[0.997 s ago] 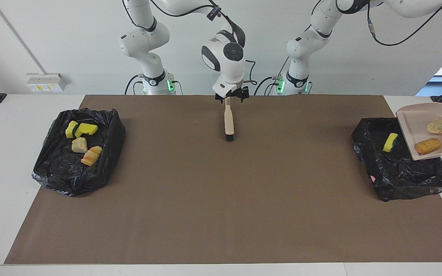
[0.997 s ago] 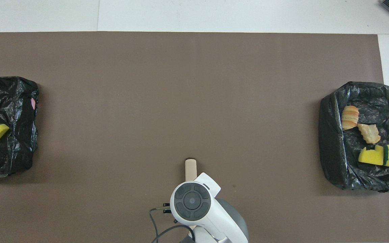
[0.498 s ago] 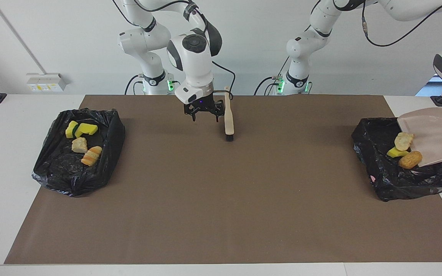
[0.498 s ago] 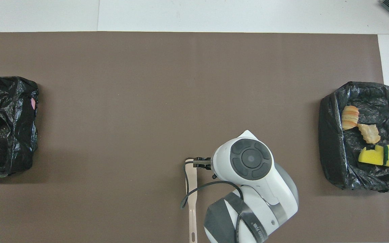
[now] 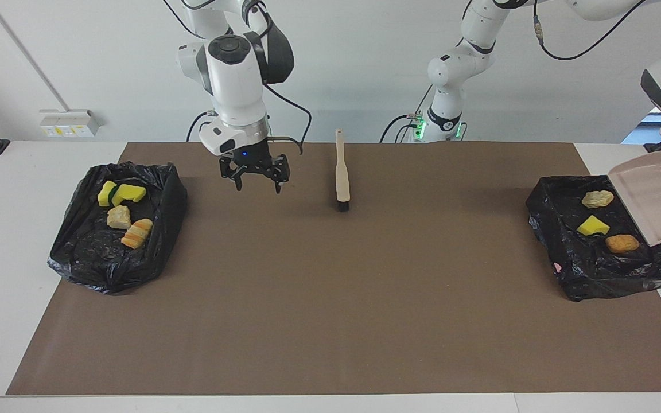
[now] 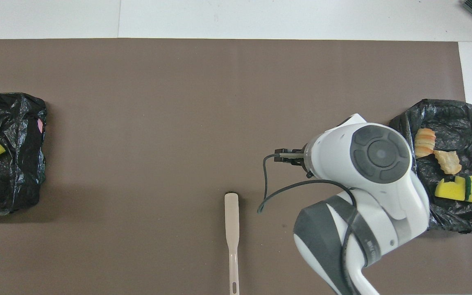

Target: Sweep and dump trash in bin

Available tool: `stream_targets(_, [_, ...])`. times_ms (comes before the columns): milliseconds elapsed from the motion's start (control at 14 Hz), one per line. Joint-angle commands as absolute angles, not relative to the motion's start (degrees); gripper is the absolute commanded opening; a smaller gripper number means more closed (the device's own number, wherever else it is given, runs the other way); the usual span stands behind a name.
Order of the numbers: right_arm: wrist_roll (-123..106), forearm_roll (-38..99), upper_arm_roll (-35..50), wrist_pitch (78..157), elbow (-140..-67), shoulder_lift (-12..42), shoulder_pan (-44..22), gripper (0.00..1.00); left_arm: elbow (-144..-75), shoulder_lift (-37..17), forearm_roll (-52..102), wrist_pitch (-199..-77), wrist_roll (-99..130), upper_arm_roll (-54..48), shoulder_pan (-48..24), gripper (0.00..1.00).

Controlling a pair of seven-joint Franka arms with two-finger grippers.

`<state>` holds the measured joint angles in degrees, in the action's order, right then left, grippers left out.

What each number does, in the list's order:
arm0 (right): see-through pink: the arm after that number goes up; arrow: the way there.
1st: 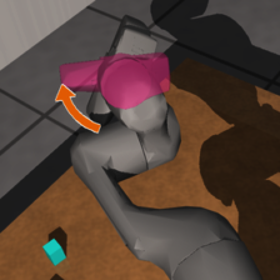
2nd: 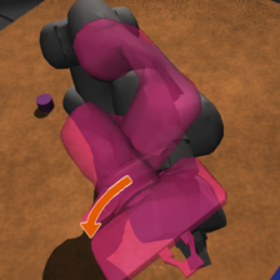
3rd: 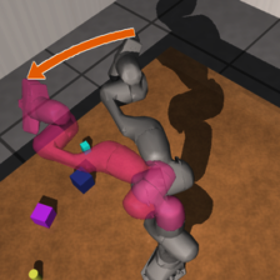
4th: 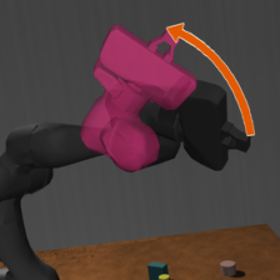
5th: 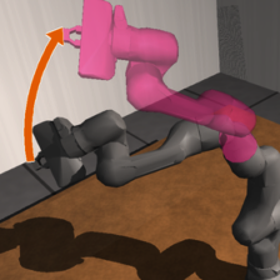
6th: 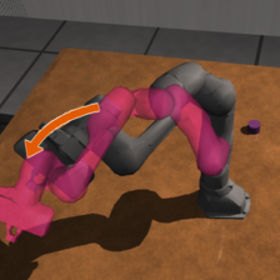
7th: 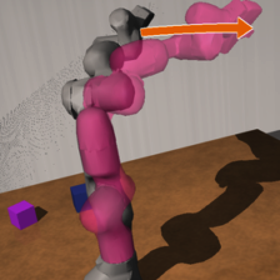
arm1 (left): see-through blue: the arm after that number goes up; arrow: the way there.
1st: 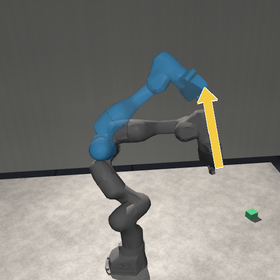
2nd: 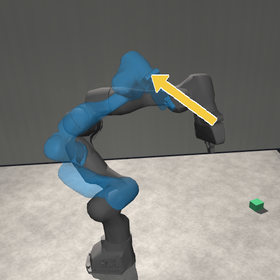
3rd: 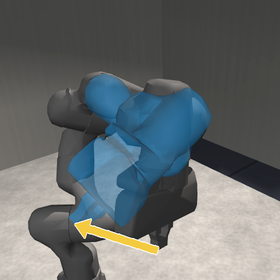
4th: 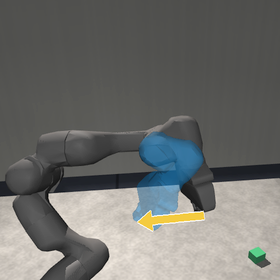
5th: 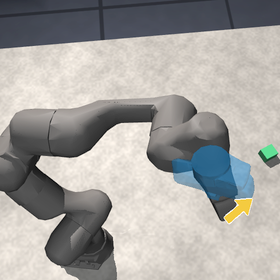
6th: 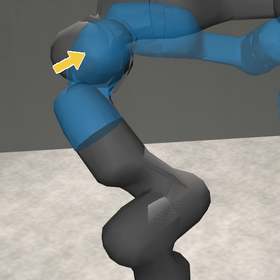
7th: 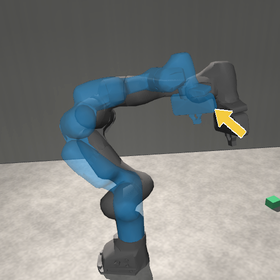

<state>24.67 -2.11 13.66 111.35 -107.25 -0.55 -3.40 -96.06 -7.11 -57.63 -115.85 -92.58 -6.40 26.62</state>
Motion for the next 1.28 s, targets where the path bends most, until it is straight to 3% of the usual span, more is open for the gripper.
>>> stream_targets(0, [20.8,-3.1,12.9,106.8,-104.3,-1.8,0.8,1.00,-94.9,-5.7,-55.8,-113.7,-90.4,-6.2,23.6,0.00])
stream_targets(142, [17.2,-3.0,11.8,103.3,-102.4,-3.6,3.3,1.00,-93.4,-6.2,-49.6,-111.1,-89.2,-6.2,21.9,0.00])
stream_targets(498, [9.6,-2.9,-1.4,93.9,-97.1,-6.0,-2.5,1.00,-93.5,-6.6,-36.6,-104.8,-74.4,-6.3,14.5,0.00])
stream_targets(783, [4.3,-2.9,-2.0,83.4,-89.0,-6.1,1.0,1.00,-94.6,-6.8,-28.1,-97.9,-59.0,-6.4,7.9,0.00])
stream_targets(1210, [4.1,-2.0,-3.9,82.4,-90.8,-8.2,1.1,1.00,-95.0,-7.8,-13.2,-94.7,-25.4,-6.4,-3.8,0.00])
